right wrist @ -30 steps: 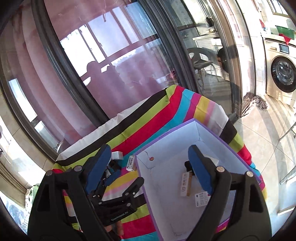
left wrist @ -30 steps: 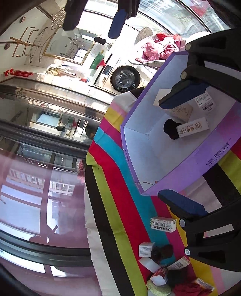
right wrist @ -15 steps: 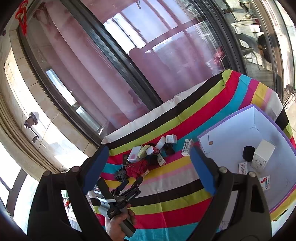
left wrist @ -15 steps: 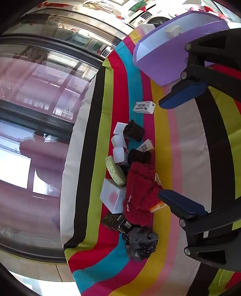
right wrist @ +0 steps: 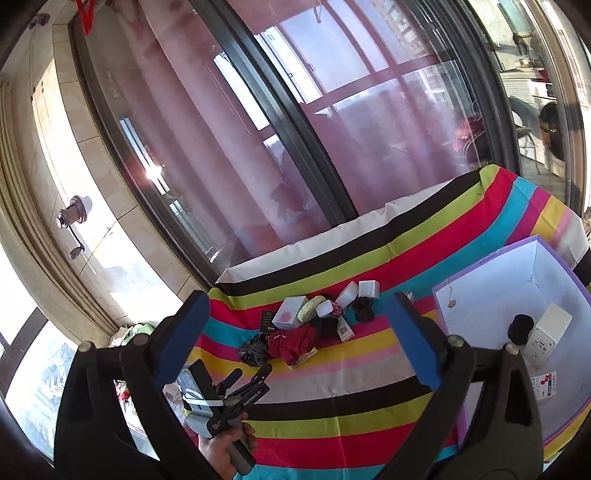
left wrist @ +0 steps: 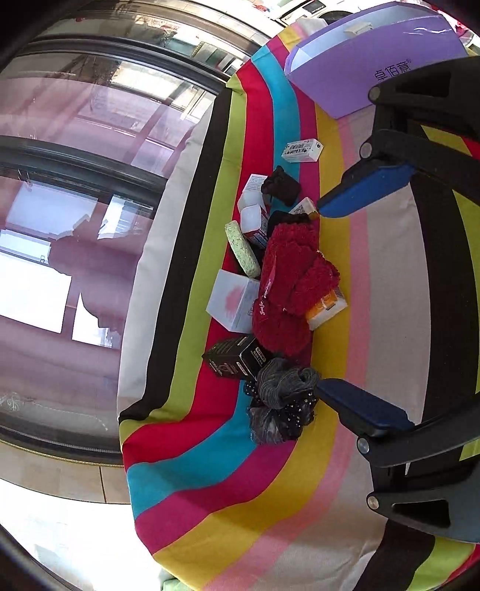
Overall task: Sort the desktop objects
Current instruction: 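Move both open grippers back over the items on the table, then grasp the grey mesh scrunchie with left while right grasps the green sponge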
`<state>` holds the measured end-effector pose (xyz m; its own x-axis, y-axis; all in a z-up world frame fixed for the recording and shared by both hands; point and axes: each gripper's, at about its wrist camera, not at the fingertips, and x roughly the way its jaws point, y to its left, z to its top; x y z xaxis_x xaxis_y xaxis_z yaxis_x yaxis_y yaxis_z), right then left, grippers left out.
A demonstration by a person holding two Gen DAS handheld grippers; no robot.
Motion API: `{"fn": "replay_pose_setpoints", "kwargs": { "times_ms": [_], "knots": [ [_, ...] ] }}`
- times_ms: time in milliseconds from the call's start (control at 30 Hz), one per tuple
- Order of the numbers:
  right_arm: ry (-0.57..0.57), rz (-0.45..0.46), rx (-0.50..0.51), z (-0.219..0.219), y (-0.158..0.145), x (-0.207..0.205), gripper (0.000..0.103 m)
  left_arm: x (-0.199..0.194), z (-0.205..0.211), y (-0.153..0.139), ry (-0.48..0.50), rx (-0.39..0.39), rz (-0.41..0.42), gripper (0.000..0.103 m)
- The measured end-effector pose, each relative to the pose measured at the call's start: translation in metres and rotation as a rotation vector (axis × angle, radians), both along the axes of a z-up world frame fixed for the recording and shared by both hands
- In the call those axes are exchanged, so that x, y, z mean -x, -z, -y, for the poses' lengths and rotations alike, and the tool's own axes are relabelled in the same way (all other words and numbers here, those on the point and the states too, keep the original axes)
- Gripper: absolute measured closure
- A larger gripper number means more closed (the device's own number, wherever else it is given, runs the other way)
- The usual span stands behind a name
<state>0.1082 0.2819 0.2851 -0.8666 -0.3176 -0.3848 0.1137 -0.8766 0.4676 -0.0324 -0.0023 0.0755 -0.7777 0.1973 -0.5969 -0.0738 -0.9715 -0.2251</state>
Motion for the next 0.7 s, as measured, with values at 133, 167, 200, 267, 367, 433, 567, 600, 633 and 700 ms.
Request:
{"fn": "replay_pose_setpoints", "kwargs": {
  "times_ms": [133,167,200,267,367,433,567,600,633,700],
  "knots": [
    [-0.013,0.008,-0.042,0.014,0.019,0.016,0.004,0.011,0.008,0.002,-0.029,0.017,0.001,0.013],
    [-0.030,0.004,-0.062,0.017,0.026,0.022,0.004,0.017,0.011,0.004,-0.050,0.025,0.008,0.013],
    [-0.032,0.009,-0.084,0.018,0.036,0.028,0.004,0.024,0.015,0.006,-0.075,0.027,0.014,0.013],
    [0.001,0.031,-0.131,0.019,0.056,0.040,0.004,0.039,0.023,0.012,-0.127,0.034,0.037,0.013],
    [0.032,0.106,-0.241,0.027,0.088,0.063,0.004,0.066,0.036,0.028,-0.185,0.038,0.091,0.014],
    [0.022,0.127,-0.310,0.037,0.105,0.074,0.004,0.080,0.042,0.036,-0.221,0.058,0.106,0.014],
    [-0.051,0.127,-0.443,0.066,0.126,0.092,0.004,0.106,0.046,0.056,-0.249,0.097,0.166,0.014],
    [-0.068,0.132,-0.467,0.073,0.129,0.097,0.004,0.110,0.046,0.060,-0.251,0.106,0.176,0.014],
    [-0.083,0.133,-0.476,0.079,0.132,0.102,0.004,0.111,0.046,0.063,-0.249,0.111,0.175,0.014],
    [-0.100,0.140,-0.473,0.088,0.139,0.111,0.004,0.114,0.048,0.067,-0.243,0.123,0.182,0.021]
  ]
}}
